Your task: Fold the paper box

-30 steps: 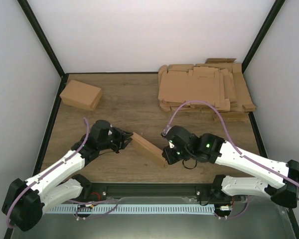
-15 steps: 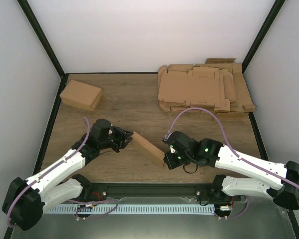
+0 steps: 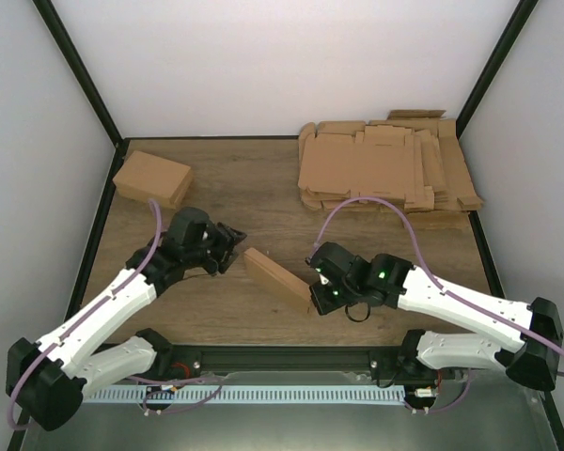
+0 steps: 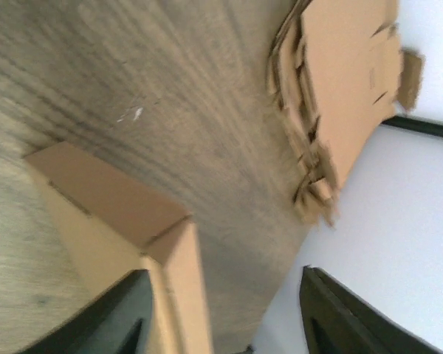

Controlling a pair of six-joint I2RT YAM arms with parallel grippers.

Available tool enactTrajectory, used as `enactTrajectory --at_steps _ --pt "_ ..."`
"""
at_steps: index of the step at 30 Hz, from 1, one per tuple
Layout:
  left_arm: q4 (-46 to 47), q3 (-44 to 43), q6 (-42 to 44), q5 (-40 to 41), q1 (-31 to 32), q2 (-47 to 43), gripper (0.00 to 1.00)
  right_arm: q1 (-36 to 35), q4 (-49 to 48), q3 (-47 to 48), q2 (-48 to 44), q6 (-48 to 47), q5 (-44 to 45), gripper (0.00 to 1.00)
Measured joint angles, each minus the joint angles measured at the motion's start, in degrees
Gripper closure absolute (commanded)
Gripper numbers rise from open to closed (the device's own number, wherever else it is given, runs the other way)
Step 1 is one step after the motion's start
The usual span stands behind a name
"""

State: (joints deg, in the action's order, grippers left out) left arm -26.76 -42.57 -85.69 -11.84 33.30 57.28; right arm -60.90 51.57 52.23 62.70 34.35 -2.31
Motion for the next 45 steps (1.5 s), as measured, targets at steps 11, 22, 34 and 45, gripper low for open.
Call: enactTrajectory --at_steps 11,22,34,45 --pt "-2.84 -7.91 14.62 -2.45 -0.59 8.00 0.96 0.46 0.61 1.70 0.37 -1.07 0.26 0.96" --pt "2.60 -3.08 16.61 -4.09 -0.70 10.58 0.96 0.46 0.81 1.77 0.37 -1.14 0.39 0.96" --pt "12.17 2.49 13.81 -4.55 -0.81 8.96 0.96 0.46 1.31 7.06 2.23 -2.40 0.63 0.97" --pt "6.56 -0.48 15.19 -4.15 -0.90 9.11 0.96 0.46 -2.34 1.60 3.13 -2.32 0.20 0.97"
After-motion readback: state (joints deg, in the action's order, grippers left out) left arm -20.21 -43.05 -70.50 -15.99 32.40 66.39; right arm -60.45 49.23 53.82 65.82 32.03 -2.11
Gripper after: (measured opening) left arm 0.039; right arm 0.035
